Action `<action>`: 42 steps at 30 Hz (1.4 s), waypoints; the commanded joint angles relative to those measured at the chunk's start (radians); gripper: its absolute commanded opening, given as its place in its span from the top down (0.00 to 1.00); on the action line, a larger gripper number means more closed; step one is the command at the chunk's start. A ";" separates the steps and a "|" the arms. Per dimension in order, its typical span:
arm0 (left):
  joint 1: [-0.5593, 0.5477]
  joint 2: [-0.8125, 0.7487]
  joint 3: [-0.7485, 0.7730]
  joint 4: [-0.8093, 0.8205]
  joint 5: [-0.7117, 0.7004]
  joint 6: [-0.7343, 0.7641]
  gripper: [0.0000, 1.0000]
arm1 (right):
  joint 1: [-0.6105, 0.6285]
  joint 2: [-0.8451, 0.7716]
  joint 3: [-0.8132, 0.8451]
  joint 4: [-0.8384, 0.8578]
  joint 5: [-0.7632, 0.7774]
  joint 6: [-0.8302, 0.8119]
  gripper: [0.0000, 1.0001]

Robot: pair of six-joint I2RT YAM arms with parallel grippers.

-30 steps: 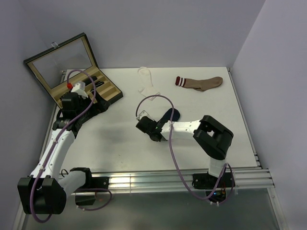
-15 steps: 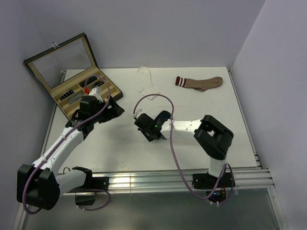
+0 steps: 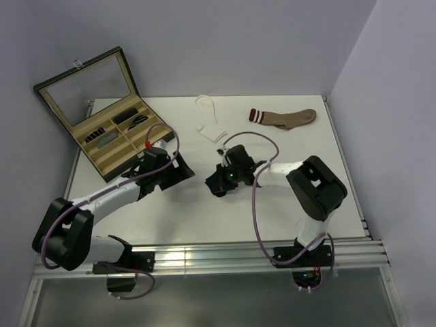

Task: Roll the socks
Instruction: Roll the sock at the center of the board.

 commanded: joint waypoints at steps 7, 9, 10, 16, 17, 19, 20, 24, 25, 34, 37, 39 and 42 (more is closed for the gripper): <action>-0.084 0.134 0.050 0.108 -0.007 -0.075 0.14 | -0.115 0.058 -0.079 0.243 -0.332 0.174 1.00; -0.095 0.161 0.053 0.121 -0.004 -0.091 0.15 | -0.115 0.050 -0.073 0.232 -0.328 0.155 1.00; -0.098 0.169 0.053 0.127 0.010 -0.095 0.16 | -0.114 0.047 -0.074 0.229 -0.328 0.151 1.00; -0.119 0.249 0.079 0.134 0.027 -0.149 0.21 | -0.114 0.033 -0.048 0.164 -0.283 0.098 1.00; -0.122 0.261 0.096 0.128 0.025 -0.158 0.22 | -0.112 0.033 -0.047 0.160 -0.280 0.095 1.00; -0.135 0.295 0.114 0.105 0.016 -0.169 0.24 | -0.111 0.036 -0.045 0.159 -0.277 0.092 1.00; -0.138 0.304 0.131 0.095 0.009 -0.178 0.26 | -0.111 0.036 -0.045 0.157 -0.272 0.090 1.00; -0.156 0.351 0.162 0.085 0.007 -0.198 0.32 | -0.106 0.035 -0.047 0.165 -0.268 0.096 1.00; -0.161 0.359 0.168 0.054 0.004 -0.198 0.33 | -0.106 0.036 -0.048 0.171 -0.268 0.098 1.00; -0.185 0.414 0.195 -0.023 -0.036 -0.227 0.48 | -0.106 0.018 -0.040 0.165 -0.245 0.095 1.00; -0.187 0.433 0.202 -0.044 -0.051 -0.235 0.55 | -0.106 0.013 -0.034 0.157 -0.237 0.090 1.00; -0.187 0.434 0.203 -0.052 -0.053 -0.235 0.62 | -0.106 0.009 -0.033 0.151 -0.234 0.082 1.00; -0.187 0.433 0.206 -0.058 -0.053 -0.238 0.73 | -0.106 0.003 -0.031 0.140 -0.223 0.070 1.00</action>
